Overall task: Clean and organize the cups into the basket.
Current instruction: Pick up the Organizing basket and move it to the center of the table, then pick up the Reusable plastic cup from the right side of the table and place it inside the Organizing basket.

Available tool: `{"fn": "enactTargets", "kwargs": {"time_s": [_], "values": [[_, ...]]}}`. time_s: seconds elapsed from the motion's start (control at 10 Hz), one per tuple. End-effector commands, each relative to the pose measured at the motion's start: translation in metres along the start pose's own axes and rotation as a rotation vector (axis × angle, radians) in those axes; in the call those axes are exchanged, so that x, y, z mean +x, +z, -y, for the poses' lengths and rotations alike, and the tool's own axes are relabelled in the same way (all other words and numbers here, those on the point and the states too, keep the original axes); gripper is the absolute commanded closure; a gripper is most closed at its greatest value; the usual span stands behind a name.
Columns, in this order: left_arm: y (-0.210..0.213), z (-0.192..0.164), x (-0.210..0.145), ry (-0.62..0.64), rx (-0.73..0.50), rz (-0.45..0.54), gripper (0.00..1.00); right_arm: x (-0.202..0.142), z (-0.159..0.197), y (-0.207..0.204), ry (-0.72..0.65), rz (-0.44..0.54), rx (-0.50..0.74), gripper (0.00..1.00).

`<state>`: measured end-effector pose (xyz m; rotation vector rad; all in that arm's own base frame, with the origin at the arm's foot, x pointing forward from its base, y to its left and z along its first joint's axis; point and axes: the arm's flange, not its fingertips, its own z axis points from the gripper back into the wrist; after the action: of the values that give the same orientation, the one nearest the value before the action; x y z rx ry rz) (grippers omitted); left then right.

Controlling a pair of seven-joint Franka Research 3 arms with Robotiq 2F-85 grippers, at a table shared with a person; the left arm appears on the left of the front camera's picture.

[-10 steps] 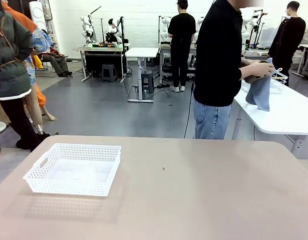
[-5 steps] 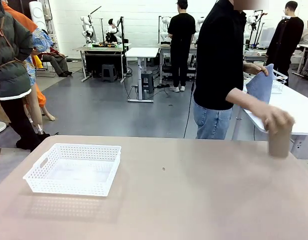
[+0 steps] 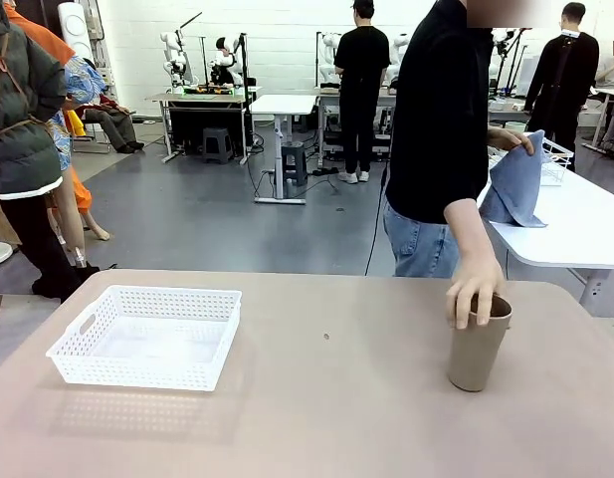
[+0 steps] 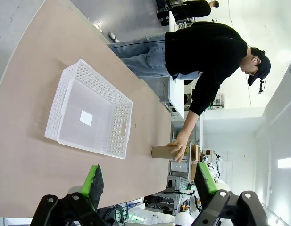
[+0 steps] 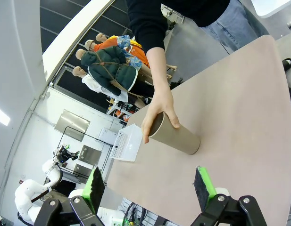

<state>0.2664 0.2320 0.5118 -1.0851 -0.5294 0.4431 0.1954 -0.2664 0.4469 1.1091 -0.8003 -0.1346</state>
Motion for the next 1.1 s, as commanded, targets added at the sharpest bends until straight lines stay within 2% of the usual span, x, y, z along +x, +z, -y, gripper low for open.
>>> {"fn": "enactTargets", "kwargs": {"time_s": [0.0, 0.9, 1.0], "values": [[0.000, 0.000, 0.002, -0.016, -0.007, -0.005, 0.00, 0.001, 0.000, 0.001, 0.006, -0.008, 0.008, 0.00], [0.000, 0.000, 0.000, 0.000, 0.000, 0.000, 0.00, 0.000, 0.000, 0.000, 0.000, 0.000, 0.000, 0.00], [-0.004, 0.024, -0.007, -0.140, 0.089, 0.000, 0.00, -0.001, -0.015, -0.027, 0.237, -0.155, 0.165, 0.00]]}}
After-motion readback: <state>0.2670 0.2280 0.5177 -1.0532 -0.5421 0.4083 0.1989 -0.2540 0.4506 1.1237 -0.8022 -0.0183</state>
